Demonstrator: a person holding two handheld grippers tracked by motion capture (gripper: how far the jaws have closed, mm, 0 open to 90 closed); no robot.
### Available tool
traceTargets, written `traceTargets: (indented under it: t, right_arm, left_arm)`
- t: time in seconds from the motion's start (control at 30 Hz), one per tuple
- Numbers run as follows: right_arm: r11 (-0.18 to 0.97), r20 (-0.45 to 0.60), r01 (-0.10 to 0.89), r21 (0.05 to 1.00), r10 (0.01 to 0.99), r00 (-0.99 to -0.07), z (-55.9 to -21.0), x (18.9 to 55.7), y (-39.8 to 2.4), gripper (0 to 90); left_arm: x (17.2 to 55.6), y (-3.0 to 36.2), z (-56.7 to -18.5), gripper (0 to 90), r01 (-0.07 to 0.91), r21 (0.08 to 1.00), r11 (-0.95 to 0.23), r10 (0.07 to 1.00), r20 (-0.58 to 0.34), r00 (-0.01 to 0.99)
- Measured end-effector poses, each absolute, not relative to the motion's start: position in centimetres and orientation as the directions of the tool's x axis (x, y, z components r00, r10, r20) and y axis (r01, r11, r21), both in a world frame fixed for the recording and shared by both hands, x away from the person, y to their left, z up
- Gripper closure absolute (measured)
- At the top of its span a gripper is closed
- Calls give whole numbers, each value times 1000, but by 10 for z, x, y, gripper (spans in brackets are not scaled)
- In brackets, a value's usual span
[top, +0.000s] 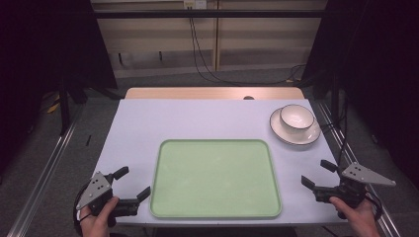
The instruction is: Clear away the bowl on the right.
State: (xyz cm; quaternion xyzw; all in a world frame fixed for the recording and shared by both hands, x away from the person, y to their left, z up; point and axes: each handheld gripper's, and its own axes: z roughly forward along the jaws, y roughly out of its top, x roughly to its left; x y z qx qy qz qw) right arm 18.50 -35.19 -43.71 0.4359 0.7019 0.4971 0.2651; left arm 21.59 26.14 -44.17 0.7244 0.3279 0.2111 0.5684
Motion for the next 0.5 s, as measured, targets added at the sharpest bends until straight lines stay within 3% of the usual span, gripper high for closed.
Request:
traceTargets:
  t: [0.5]
  right_arm:
    - [176,54,393,903,859,-509,-438,204,-357,100]
  left_arm:
    - [216,262,-442,10,245,961,-126,718,-82,691]
